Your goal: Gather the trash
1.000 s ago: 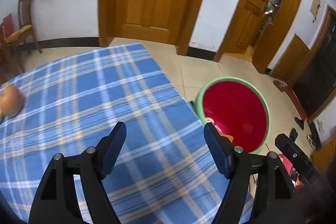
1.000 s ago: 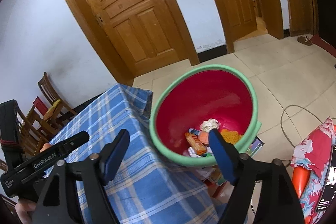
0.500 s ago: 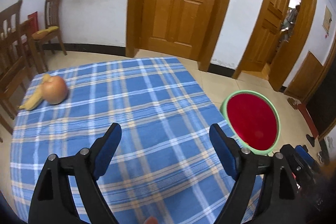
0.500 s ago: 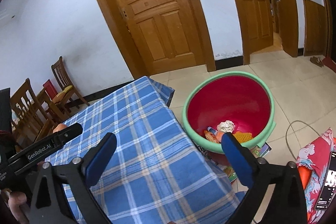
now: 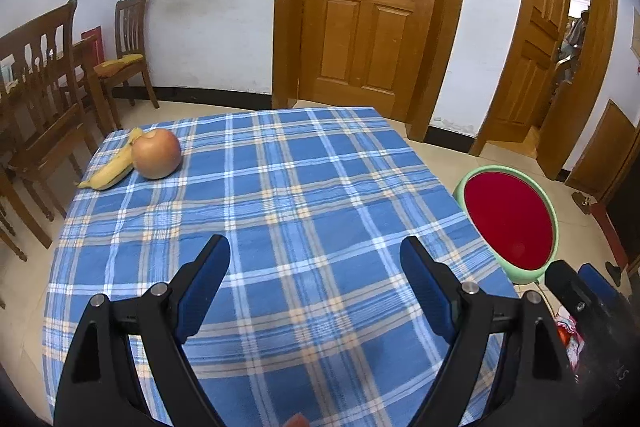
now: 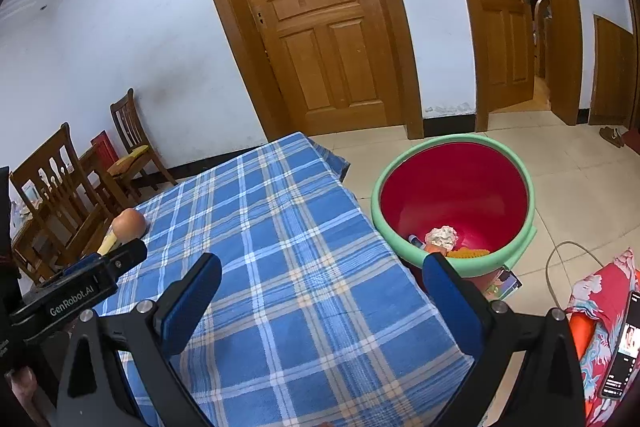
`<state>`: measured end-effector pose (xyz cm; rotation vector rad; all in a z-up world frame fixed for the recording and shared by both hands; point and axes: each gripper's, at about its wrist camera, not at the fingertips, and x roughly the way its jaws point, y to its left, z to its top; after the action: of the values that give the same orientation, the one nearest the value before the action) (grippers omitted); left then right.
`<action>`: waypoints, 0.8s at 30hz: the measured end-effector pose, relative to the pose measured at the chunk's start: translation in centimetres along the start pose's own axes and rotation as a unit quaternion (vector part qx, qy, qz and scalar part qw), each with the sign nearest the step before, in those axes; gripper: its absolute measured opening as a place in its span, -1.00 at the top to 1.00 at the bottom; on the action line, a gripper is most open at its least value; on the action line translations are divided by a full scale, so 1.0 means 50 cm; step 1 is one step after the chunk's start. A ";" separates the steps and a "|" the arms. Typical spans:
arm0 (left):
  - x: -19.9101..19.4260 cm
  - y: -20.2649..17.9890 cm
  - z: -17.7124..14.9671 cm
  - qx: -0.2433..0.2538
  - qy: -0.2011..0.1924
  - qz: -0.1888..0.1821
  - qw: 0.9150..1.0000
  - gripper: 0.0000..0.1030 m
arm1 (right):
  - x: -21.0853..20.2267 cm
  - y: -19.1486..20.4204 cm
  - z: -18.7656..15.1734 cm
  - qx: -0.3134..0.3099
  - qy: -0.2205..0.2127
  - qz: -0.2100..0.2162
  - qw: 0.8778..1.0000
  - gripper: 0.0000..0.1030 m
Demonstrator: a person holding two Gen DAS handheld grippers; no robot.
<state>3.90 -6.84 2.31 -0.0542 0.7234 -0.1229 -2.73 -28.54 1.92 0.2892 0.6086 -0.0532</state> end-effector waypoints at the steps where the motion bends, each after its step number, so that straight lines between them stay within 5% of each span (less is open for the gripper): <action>1: 0.000 0.003 -0.001 -0.001 0.000 0.001 1.000 -0.67 | 0.000 0.002 -0.001 -0.001 -0.001 -0.001 1.000 -0.99; 24: 0.003 0.012 -0.012 -0.006 -0.001 0.007 1.000 -0.67 | -0.003 0.003 -0.005 -0.002 0.000 0.000 1.000 -0.99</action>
<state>3.68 -6.27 1.72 -0.0607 0.7230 -0.1044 -2.96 -28.35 1.84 0.2860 0.6093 -0.0525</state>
